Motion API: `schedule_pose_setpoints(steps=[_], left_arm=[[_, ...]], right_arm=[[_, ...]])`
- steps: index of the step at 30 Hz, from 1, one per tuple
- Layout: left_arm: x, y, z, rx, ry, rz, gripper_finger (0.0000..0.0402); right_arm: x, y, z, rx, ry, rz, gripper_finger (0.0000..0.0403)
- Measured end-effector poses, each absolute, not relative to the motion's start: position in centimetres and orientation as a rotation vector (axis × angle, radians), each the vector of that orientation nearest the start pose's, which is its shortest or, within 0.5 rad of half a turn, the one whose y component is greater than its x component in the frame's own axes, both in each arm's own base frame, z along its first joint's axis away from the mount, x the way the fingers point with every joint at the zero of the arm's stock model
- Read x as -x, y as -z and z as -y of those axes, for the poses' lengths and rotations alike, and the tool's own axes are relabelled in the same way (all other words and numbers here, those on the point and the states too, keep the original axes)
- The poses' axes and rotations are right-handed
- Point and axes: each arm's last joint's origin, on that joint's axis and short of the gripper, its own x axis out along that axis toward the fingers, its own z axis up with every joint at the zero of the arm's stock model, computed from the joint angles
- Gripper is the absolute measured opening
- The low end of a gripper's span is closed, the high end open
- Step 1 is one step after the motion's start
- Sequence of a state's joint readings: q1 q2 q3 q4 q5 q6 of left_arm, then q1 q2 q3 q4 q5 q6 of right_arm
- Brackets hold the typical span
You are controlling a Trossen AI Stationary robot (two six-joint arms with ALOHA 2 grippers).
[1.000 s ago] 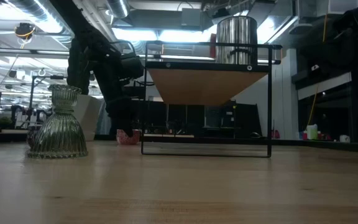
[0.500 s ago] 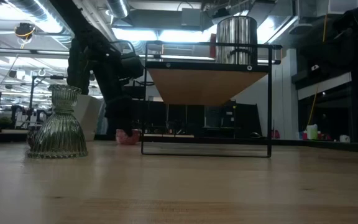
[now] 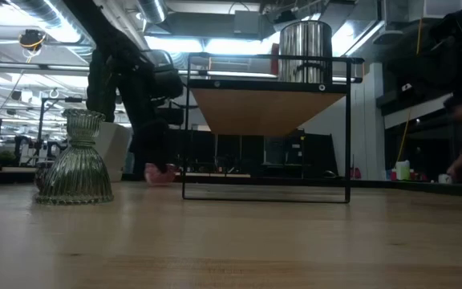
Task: Pick & Place candle stick holders
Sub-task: Put the pink scented candle on the shelf
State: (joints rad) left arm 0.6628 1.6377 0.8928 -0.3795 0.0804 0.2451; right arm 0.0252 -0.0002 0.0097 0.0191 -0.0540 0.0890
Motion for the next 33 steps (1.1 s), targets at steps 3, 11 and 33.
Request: schedule_pose_setpoints(steps=[3,11,33], left_arm=[[-23.5,-16.3,-18.1,0.196,-0.388,-1.117,0.0302],[-22.9,-18.3,-17.6,0.199,-0.413,-1.068,0.0302],[-23.1,-22.6,-13.9,0.213,-0.352,-1.086,0.0302]], right_arm=[[-9.7,-16.9,-0.4,-0.088,-0.08,0.025,0.0005],[-9.7,-16.9,-0.4,-0.088,-0.081,0.025,0.0005],[-9.7,-16.9,-0.4,-0.088,-0.081,0.025,0.0005]])
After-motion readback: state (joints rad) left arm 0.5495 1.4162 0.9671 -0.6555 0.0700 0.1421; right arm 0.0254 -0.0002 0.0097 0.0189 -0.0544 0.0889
